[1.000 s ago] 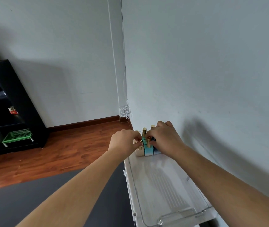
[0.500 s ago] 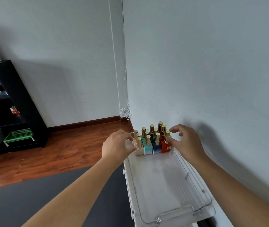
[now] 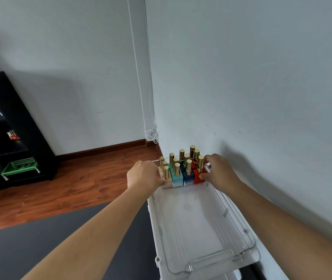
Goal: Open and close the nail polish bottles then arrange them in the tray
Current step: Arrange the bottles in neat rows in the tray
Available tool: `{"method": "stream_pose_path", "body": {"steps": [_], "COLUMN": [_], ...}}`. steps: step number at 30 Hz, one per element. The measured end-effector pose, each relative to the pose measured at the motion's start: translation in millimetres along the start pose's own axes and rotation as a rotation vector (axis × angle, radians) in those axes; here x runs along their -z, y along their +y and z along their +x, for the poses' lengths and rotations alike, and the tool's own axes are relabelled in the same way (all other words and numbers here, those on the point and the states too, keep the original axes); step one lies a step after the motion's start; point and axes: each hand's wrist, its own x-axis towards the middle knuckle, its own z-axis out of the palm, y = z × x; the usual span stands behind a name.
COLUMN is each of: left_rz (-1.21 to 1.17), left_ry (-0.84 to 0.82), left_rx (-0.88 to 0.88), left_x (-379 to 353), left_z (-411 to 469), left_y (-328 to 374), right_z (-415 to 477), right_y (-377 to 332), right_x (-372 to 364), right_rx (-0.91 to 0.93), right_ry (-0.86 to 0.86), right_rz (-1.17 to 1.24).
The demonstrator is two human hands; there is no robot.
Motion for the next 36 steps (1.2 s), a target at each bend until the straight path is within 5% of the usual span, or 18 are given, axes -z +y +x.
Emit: {"method": "stream_pose_path", "body": {"steps": [36], "left_rz": [0.214], "left_ry": [0.044], "left_rx": [0.066], "left_x": [-6], "left_z": [-5], "left_y": [20], "right_z": [-7], "right_y": [-9], "right_x": [1], "right_rx": [-0.007], "right_ry": [0.039], "right_rz": [-0.054]}}
